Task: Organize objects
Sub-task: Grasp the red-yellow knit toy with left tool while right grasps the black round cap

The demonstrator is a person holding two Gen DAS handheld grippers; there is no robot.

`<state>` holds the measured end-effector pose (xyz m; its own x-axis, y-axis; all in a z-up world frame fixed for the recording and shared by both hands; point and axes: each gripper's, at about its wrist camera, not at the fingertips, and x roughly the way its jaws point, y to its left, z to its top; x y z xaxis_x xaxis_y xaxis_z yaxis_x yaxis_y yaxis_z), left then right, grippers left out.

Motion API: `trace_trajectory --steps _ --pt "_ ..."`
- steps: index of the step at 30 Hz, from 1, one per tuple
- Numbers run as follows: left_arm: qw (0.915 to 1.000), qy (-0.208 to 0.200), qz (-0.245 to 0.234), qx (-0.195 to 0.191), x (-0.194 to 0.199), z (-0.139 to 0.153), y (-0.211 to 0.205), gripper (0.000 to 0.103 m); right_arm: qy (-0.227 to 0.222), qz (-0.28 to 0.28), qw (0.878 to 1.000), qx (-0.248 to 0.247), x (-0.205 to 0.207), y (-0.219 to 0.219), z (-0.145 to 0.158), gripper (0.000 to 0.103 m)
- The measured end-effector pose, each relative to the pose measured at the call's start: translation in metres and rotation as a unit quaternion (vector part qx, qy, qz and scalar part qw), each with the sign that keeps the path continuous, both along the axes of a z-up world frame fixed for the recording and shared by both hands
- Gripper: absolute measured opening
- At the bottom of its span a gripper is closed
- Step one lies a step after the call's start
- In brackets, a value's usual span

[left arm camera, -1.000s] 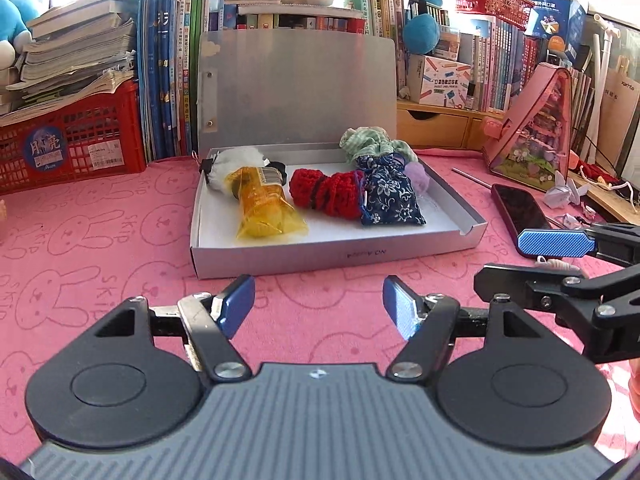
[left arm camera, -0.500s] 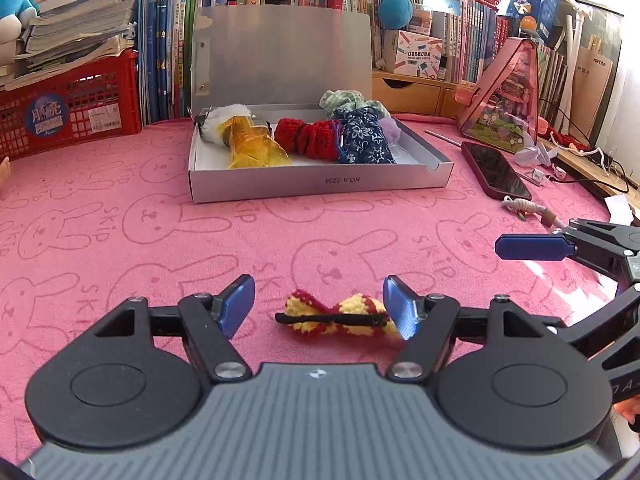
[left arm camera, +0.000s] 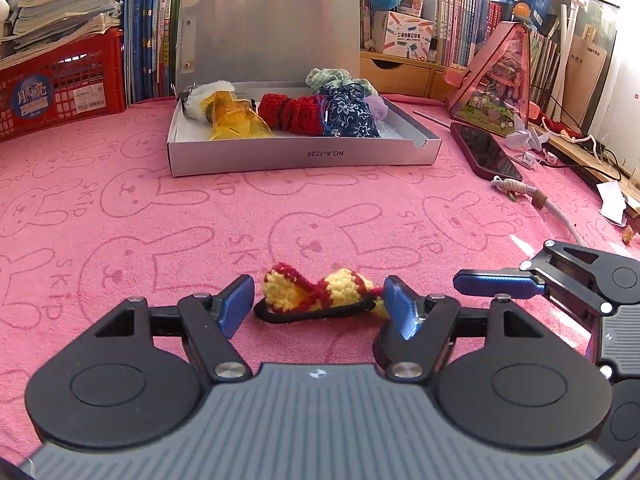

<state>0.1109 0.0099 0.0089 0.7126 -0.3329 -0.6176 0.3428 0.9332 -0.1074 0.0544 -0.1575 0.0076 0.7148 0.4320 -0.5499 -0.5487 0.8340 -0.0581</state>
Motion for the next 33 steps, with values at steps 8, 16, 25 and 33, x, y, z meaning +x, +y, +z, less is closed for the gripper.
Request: trace_trajectory --steps 8,16,25,33 --pt "0.9999 0.002 -0.011 0.004 -0.001 -0.003 -0.007 0.083 0.013 0.003 1.0 0.013 0.001 0.001 -0.001 0.083" --pt "0.9999 -0.003 -0.011 -0.01 -0.003 -0.004 -0.002 0.066 0.013 0.005 1.0 0.017 0.001 0.001 -0.001 0.078" --pt "0.9998 -0.017 -0.004 -0.011 -0.011 0.003 -0.002 0.039 0.013 0.007 1.0 0.02 0.001 0.0 0.0 0.072" --pt "0.9998 -0.016 0.004 -0.015 -0.013 0.005 0.0 0.038 0.008 -0.003 1.0 0.03 -0.001 -0.001 0.001 0.046"
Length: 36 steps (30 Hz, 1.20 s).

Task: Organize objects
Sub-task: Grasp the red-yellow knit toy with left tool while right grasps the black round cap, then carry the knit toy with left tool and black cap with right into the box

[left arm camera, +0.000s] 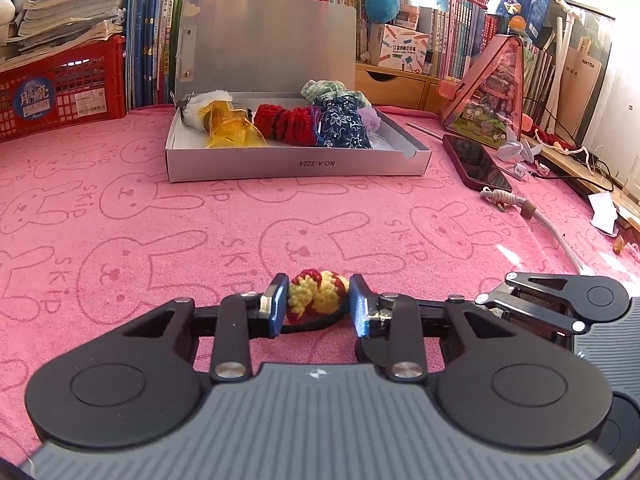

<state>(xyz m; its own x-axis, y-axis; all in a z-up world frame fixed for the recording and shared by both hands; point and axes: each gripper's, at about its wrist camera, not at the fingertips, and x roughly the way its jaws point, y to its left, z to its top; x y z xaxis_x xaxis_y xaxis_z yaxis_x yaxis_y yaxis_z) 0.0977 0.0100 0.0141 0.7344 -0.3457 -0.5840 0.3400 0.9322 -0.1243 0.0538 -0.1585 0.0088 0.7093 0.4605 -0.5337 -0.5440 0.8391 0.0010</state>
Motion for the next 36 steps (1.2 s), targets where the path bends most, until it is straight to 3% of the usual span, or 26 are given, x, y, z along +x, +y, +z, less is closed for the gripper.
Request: trace_trajectory --steps 1,5,26,27,31,36 --pt "1.0 -0.002 0.001 0.0 0.0 0.0 0.0 0.037 0.001 -0.002 1.0 0.003 0.001 -0.001 0.0 0.036" --pt "0.9999 -0.006 0.009 -0.002 -0.001 0.003 0.003 0.035 0.01 -0.005 1.0 0.02 0.002 -0.007 0.001 0.036" --pt "0.9994 -0.008 0.033 0.011 -0.005 0.004 0.0 0.036 0.0 -0.099 0.995 0.007 0.018 -0.034 0.008 0.036" --pt "0.9992 -0.009 0.038 0.012 -0.005 0.003 0.0 0.038 0.001 -0.102 0.995 0.006 0.019 -0.034 0.008 0.036" --pt "0.9991 -0.015 0.039 0.009 -0.008 -0.003 -0.001 0.07 0.002 -0.108 0.994 0.001 0.021 -0.035 0.006 0.036" --pt "0.9991 -0.02 0.029 0.022 -0.01 -0.009 -0.01 0.08 0.0 -0.117 0.993 -0.002 0.022 -0.04 0.006 0.036"
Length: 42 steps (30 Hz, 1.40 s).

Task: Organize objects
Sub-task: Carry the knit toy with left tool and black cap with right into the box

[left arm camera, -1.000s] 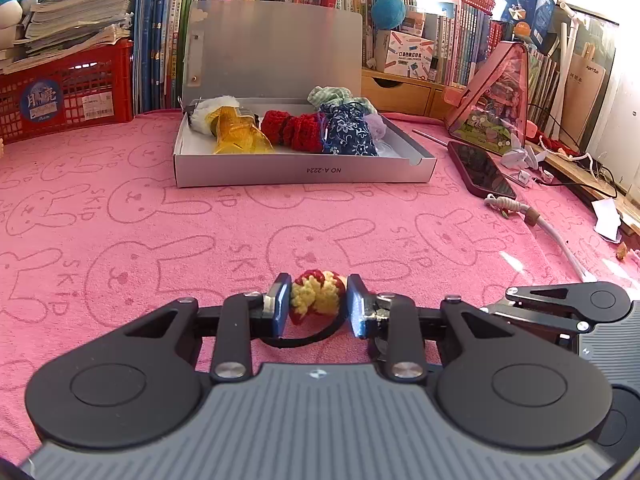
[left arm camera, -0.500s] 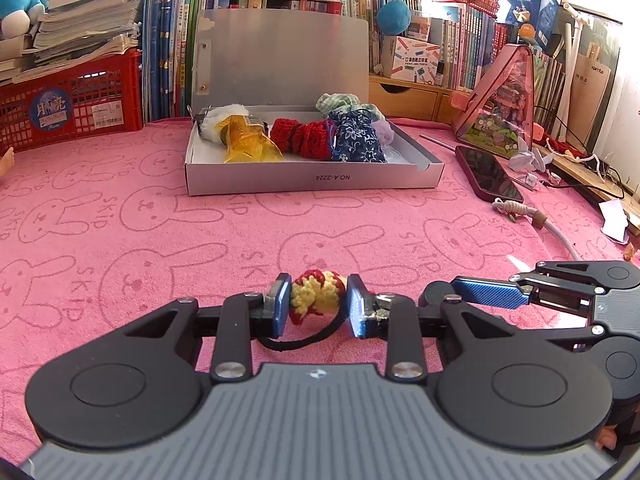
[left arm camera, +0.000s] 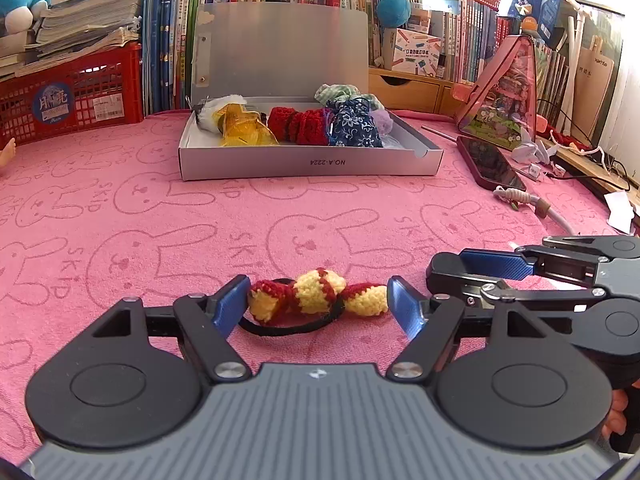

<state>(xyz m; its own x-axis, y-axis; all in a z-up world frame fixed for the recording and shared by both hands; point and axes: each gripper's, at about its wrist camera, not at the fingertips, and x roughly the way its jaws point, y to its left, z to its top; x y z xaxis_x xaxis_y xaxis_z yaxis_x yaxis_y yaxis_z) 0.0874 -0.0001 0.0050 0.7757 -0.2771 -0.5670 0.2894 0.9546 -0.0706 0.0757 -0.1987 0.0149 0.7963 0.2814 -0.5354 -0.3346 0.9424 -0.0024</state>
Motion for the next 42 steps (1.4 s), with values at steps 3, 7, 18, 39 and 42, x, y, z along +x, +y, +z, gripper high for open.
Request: trace_trajectory --steps 3,7,18,39,42 --pt "0.9999 0.005 0.006 0.012 0.006 -0.006 -0.006 0.084 0.0 -0.01 1.0 -0.002 0.0 -0.004 -0.001 0.036" --pt "0.9997 -0.004 0.012 0.022 0.011 -0.009 -0.014 0.088 0.005 -0.02 1.0 0.004 0.002 -0.012 -0.002 0.036" --pt "0.9988 -0.028 0.011 0.039 0.001 -0.011 -0.021 0.032 0.002 -0.022 1.0 0.007 0.003 -0.014 -0.001 0.036" --pt "0.999 -0.026 0.026 0.025 0.026 0.017 -0.013 0.017 -0.003 -0.026 0.999 0.02 0.02 -0.015 0.014 0.036" --pt "0.999 -0.023 0.03 0.025 0.033 0.021 -0.012 0.017 -0.003 -0.029 0.999 0.02 0.026 -0.015 0.017 0.036"
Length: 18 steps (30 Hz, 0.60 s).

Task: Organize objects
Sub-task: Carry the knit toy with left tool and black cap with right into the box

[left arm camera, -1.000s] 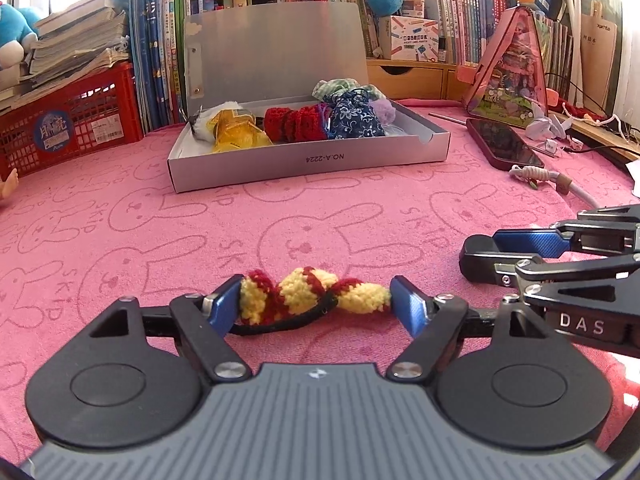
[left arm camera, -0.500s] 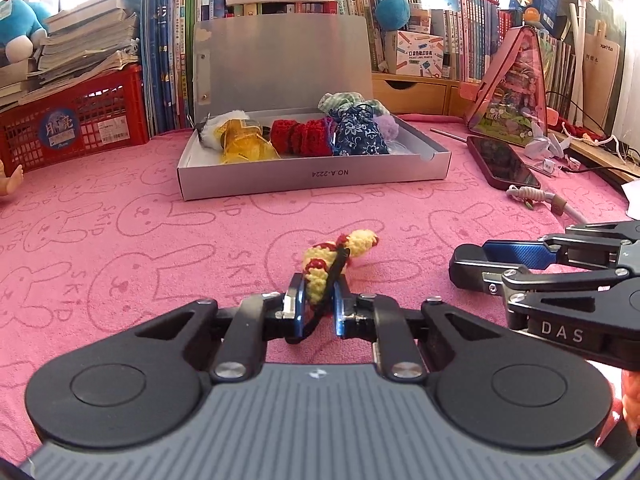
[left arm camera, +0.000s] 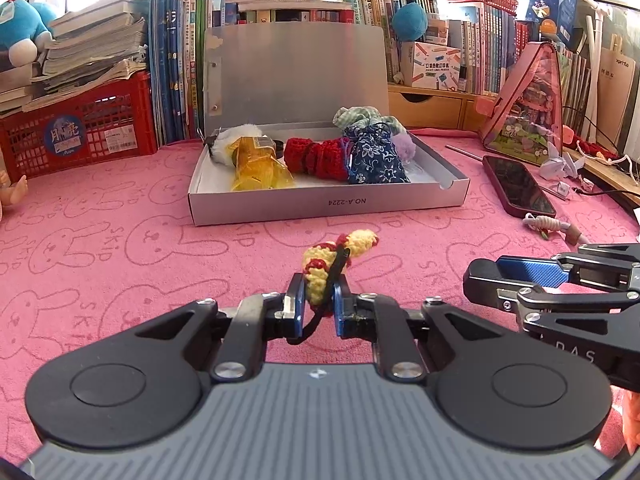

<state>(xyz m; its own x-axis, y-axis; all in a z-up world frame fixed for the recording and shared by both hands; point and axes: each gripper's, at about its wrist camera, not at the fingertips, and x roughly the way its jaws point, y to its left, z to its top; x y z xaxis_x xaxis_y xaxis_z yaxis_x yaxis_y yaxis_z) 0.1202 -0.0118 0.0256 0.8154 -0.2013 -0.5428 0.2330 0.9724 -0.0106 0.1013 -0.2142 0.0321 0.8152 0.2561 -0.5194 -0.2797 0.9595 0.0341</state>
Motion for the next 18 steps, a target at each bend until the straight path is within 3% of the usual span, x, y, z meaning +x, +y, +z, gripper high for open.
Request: trace_trajectory --steps 18 --pt "0.9993 -0.006 0.015 -0.032 0.053 0.028 0.012 0.017 -0.002 -0.014 1.0 0.0 0.057 -0.01 0.028 0.036"
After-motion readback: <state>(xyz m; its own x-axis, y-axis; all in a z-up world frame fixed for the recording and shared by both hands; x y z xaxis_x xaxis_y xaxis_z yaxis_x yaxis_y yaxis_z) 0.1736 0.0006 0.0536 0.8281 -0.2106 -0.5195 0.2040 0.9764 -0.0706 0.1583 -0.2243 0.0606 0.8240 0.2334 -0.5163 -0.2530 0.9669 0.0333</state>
